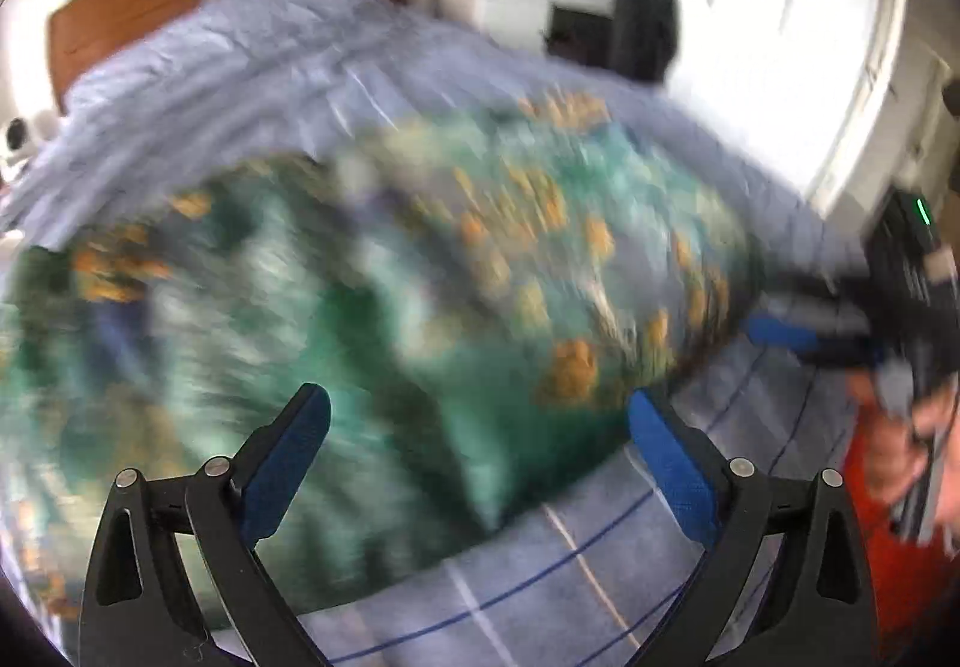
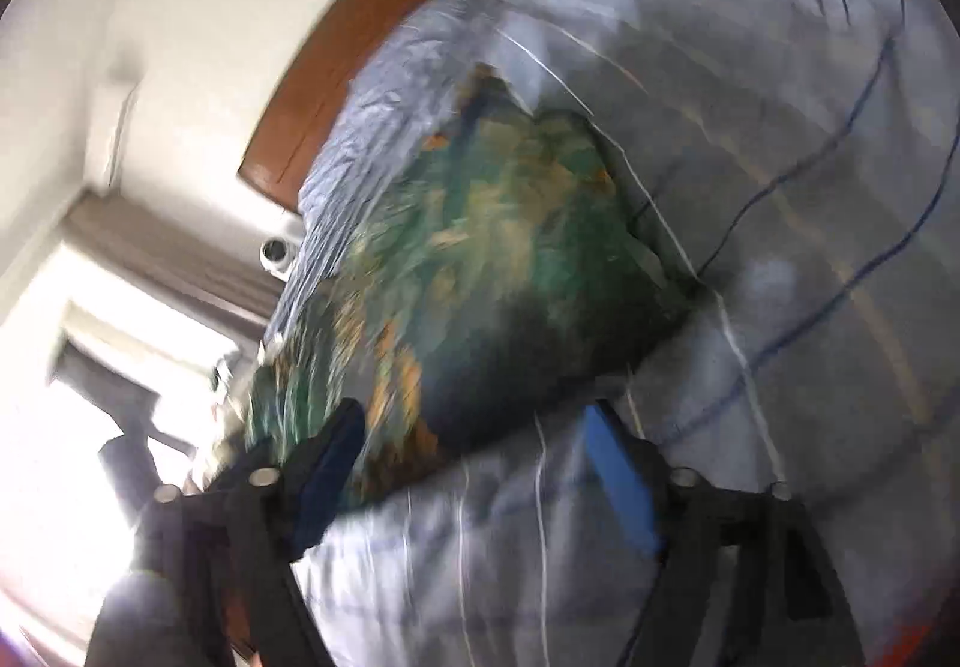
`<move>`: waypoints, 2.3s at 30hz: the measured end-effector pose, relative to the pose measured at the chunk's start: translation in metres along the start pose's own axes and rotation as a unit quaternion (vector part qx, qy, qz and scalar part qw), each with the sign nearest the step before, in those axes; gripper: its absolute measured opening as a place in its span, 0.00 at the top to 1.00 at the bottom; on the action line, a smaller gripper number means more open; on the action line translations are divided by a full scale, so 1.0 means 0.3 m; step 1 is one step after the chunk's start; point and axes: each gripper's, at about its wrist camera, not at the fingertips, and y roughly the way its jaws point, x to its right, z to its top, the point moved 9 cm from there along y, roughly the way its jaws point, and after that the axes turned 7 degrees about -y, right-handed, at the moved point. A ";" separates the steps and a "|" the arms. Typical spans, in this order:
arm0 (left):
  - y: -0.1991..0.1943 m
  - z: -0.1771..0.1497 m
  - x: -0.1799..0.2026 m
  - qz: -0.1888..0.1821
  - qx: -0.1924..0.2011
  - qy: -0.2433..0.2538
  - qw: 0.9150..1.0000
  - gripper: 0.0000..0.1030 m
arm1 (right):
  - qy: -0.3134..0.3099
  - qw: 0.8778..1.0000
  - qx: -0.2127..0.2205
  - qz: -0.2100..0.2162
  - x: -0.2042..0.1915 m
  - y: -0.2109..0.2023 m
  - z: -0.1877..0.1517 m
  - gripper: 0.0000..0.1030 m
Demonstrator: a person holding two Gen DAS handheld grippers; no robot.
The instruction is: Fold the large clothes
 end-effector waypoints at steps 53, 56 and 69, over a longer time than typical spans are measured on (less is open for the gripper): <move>-0.319 0.176 -0.848 -0.008 -0.093 -0.198 0.976 0.60 | -0.484 0.873 -0.028 0.047 -0.971 0.302 -0.095 0.58; -0.291 0.121 -0.903 -0.036 -0.082 -0.237 0.967 0.54 | -0.512 0.853 -0.080 0.060 -1.031 0.463 -0.195 0.58; -0.183 0.001 -0.972 -0.123 -0.023 -0.325 0.937 0.47 | -0.463 0.857 -0.227 0.013 -0.920 0.738 -0.283 0.56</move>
